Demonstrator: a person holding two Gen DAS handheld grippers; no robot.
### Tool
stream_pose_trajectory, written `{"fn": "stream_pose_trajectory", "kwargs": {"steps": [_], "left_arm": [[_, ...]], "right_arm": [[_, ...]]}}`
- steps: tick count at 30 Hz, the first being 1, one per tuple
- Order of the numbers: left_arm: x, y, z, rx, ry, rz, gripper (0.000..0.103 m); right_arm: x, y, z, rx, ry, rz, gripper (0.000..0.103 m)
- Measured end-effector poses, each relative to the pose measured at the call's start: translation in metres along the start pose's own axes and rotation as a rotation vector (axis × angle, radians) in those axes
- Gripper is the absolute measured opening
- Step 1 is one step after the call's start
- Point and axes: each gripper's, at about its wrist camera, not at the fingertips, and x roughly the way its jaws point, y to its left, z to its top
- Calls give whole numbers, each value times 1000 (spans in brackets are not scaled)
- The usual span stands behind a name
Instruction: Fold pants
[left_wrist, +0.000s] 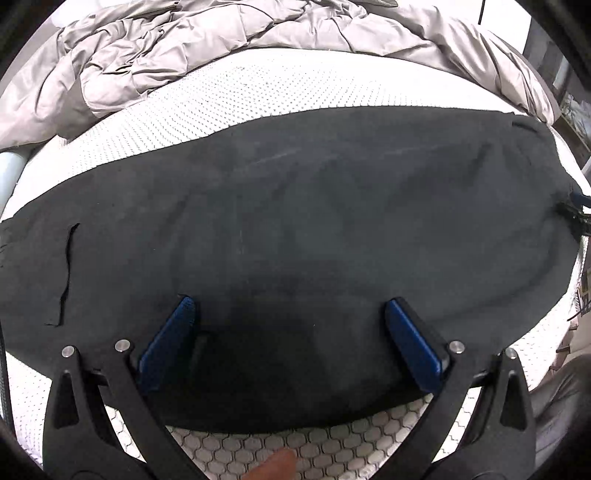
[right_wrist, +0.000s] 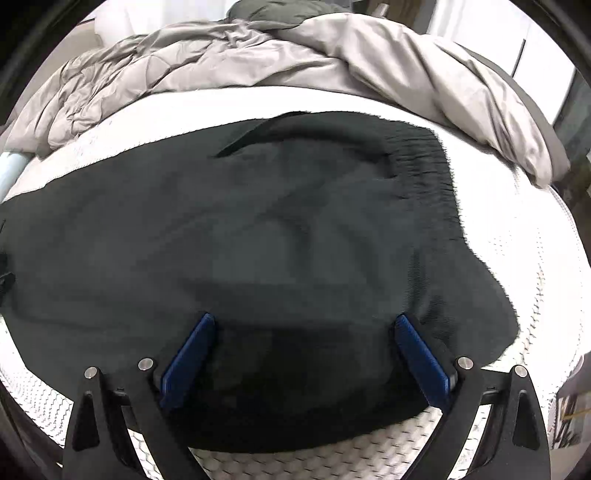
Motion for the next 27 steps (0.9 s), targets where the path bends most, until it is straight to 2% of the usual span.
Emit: {"fn": "stream_pose_trajectory", "kwargs": {"steps": [1,2,5,8,12,14,15,17,19,20,22,24,27], "left_arm": [[-6,-2,0,3,-11,-4,102],[-13,-8,0,10,-28,-18,102],[-25,-32,4,43,-65,-92,102],[-18,-65,17,76,-50,-114,102],[11,-96,31,119,19,-115,102],[24,-94,33,127,52,-117,103],[25,-88,33,108,55,-127,103],[21,-78,30,74,58,-118,103],[16,-67,23,49,49,-73,103],[13,-63,15,63,46,-65,103],[8,-58,7,68,33,-37,103],[-1,-56,-1,64,20,-14,103],[-16,-52,-7,40,10,-1,102]], "right_arm": [[-7,5,0,-14,-16,-12,98],[-15,12,1,-18,-44,15,98],[-30,35,7,23,-95,188,99],[-23,71,19,2,-67,293,99],[-3,116,28,-85,-8,329,99],[6,126,28,-157,-1,276,99],[18,115,40,-175,1,241,98],[20,93,38,-153,1,171,98],[23,51,36,-90,-4,48,99],[24,29,32,-64,-18,-75,98],[24,-3,22,-17,-33,-164,99],[17,-15,17,11,-43,-137,99],[-3,-10,16,-11,-63,-130,100]]}}
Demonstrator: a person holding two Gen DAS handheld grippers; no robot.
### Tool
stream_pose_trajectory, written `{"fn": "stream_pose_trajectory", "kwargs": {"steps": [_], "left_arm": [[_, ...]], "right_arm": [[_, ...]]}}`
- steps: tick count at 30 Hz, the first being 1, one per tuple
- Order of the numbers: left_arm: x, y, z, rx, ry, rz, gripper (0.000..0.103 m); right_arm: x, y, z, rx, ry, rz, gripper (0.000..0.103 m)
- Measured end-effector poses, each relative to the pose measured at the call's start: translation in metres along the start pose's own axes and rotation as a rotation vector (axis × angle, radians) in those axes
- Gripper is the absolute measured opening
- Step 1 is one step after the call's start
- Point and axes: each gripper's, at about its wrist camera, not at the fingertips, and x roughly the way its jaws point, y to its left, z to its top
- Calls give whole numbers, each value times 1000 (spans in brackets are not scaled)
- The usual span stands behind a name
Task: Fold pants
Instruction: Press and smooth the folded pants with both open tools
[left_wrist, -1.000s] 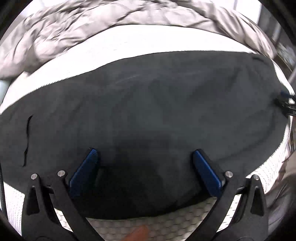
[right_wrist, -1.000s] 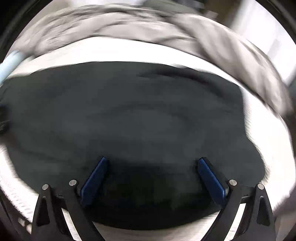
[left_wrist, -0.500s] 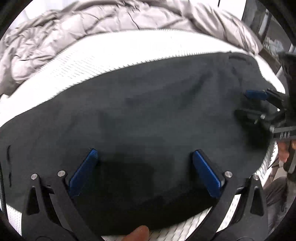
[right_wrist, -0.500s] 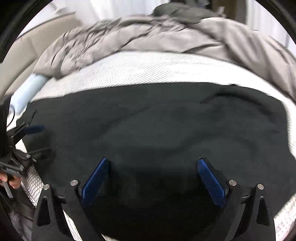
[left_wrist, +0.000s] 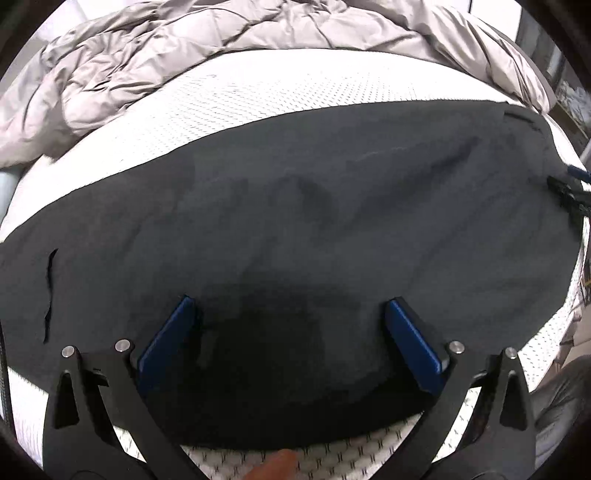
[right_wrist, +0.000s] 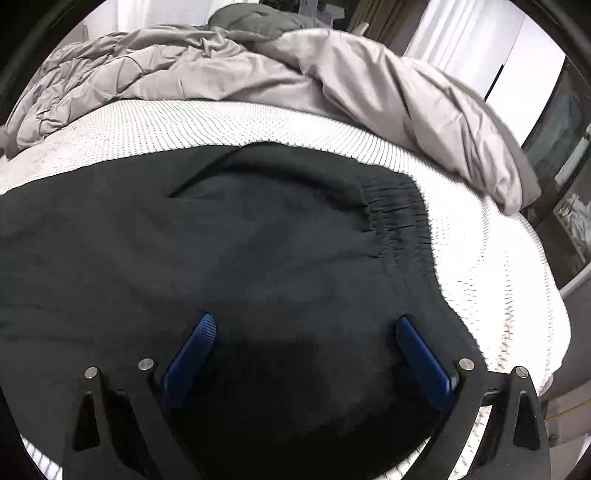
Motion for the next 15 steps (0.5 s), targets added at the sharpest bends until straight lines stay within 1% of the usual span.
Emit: {"fn": "stream_pose_trajectory", "kwargs": {"steps": [1,3,5,6,7,8,9,10,11,12,13,15], "left_arm": [[-5,-2,-1,2,-10,-10,102],[-19,-9,-2,43,-55,-41,102],[-26,-28,0,79,-103,-87,102],[-25,-36,2,93,-114,-120,102],[-22,-47,0,107,-114,-146,102],[-17,-54,0,118,-101,-155,102],[-10,-64,-3,143,-74,-169,102],[0,-66,-3,170,-48,-178,102],[5,-70,-6,191,-29,-165,103],[12,-63,-3,200,-24,-155,103],[14,-55,-1,195,-20,-158,103],[13,-39,0,154,-4,-157,103]], "right_arm": [[-10,7,0,-3,-14,40,100],[-21,23,3,6,-42,163,100],[-32,40,4,-10,-45,294,100],[-34,53,3,-24,-42,340,100],[-34,70,2,-50,-27,409,100],[-33,81,0,-67,-8,446,100],[-30,98,-3,-112,26,492,100],[-28,105,-4,-138,33,489,100],[-27,115,-7,-183,32,447,100],[-27,120,-10,-225,28,412,100],[-27,121,-13,-271,19,361,100],[-27,107,-16,-291,6,276,100]]}}
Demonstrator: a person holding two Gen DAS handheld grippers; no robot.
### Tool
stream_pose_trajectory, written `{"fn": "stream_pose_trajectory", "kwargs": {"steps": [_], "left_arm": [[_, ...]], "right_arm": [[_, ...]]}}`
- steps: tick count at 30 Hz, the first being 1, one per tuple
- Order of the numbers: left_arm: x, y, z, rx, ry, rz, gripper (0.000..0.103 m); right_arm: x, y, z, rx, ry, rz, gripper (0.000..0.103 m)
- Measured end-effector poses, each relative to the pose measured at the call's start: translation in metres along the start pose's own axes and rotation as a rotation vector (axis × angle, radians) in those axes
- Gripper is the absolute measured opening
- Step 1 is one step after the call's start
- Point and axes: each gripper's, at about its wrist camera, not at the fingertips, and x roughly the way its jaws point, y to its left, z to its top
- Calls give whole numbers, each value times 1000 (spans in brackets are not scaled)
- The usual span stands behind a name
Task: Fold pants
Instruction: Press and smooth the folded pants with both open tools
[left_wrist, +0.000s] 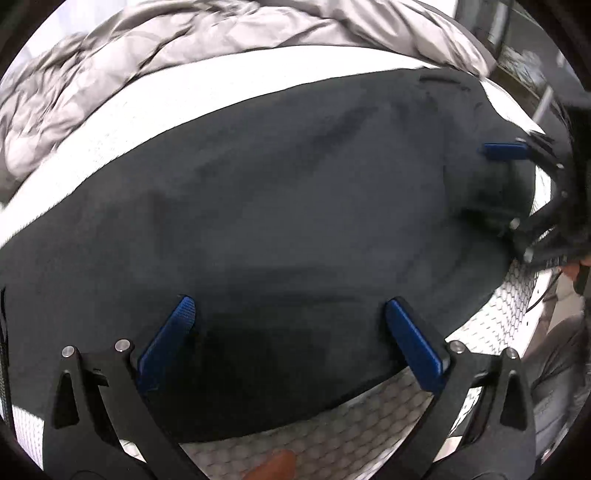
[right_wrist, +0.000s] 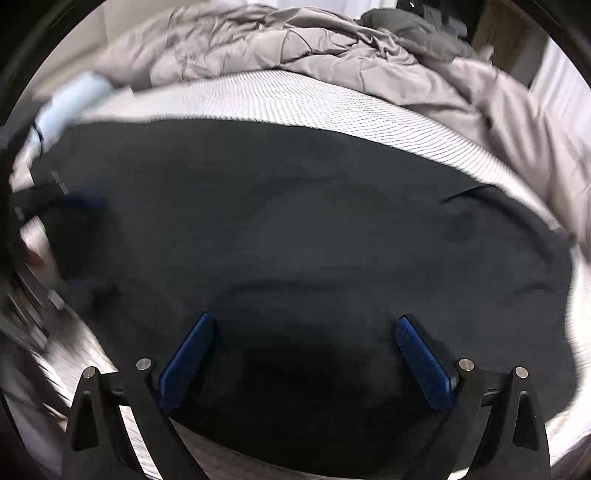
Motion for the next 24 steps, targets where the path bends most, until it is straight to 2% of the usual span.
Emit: {"fn": "stream_pose_trajectory", "kwargs": {"steps": [3,6,7,9,10,13,15,18,22,24], "left_arm": [[-3,31,-6,-60,12,35,103],[-3,58,-12,-96,7,49,103],[-6,64,-16,-99,6,62,103],[-9,73,-21,-106,7,92,103],[-12,74,-21,-116,0,92,103],[-20,70,-15,-118,-32,66,102],[-15,55,2,-109,-41,22,102],[-2,23,33,-70,-38,-9,102],[27,-8,58,-1,-10,15,102],[43,-10,64,18,18,39,103]], "right_arm": [[-4,-43,-21,54,26,-146,101],[-5,-104,-45,219,62,-279,101],[-7,-126,-54,298,68,-297,101],[-9,-147,-63,386,62,-276,101],[-12,-151,-64,404,55,-257,101],[-25,-145,-51,382,29,-300,101],[-36,-131,-44,364,-28,-239,101],[-36,-95,-20,351,-70,-34,101],[2,-27,16,161,22,69,101],[19,-11,24,99,68,67,100]]}}
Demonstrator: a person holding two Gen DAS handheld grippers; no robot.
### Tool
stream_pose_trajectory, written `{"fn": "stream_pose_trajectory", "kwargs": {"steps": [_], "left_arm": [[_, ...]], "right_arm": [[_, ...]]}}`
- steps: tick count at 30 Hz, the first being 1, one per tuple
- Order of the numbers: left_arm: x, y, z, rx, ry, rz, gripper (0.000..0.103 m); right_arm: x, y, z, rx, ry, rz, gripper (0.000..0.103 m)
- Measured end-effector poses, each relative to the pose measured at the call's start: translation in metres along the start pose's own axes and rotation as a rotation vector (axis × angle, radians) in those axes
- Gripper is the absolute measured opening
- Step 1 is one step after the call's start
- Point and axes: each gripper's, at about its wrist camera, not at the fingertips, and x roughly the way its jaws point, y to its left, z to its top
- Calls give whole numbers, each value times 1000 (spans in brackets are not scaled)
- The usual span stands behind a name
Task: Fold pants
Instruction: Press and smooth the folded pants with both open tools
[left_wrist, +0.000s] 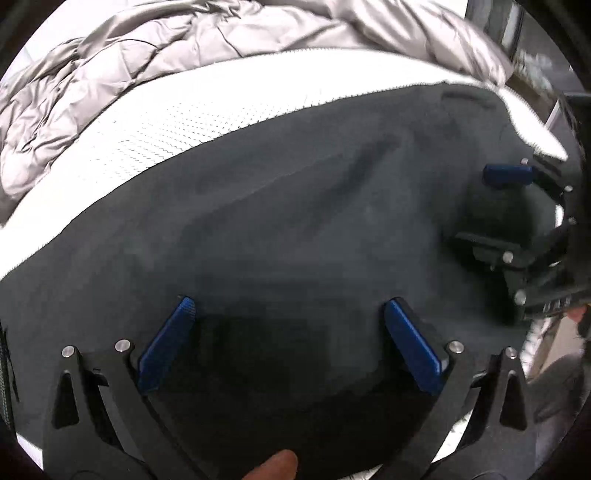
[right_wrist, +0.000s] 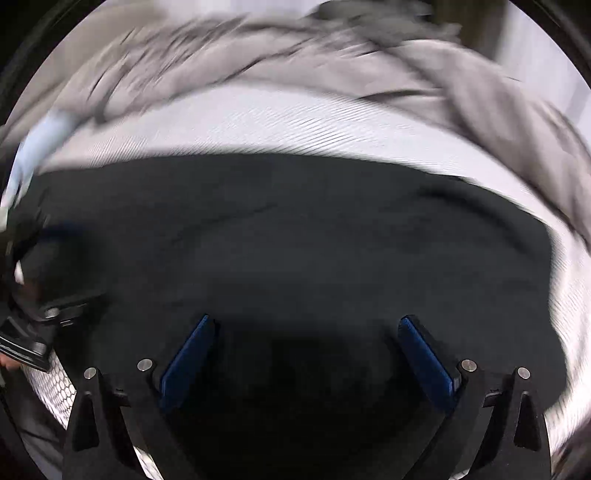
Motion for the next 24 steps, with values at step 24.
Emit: {"fn": "stream_pose_trajectory", "kwargs": {"steps": [24], "left_arm": [[13,30,47,-74,-18,-8,102]], "right_arm": [[0,-12,54,95,-72,28,101]]}}
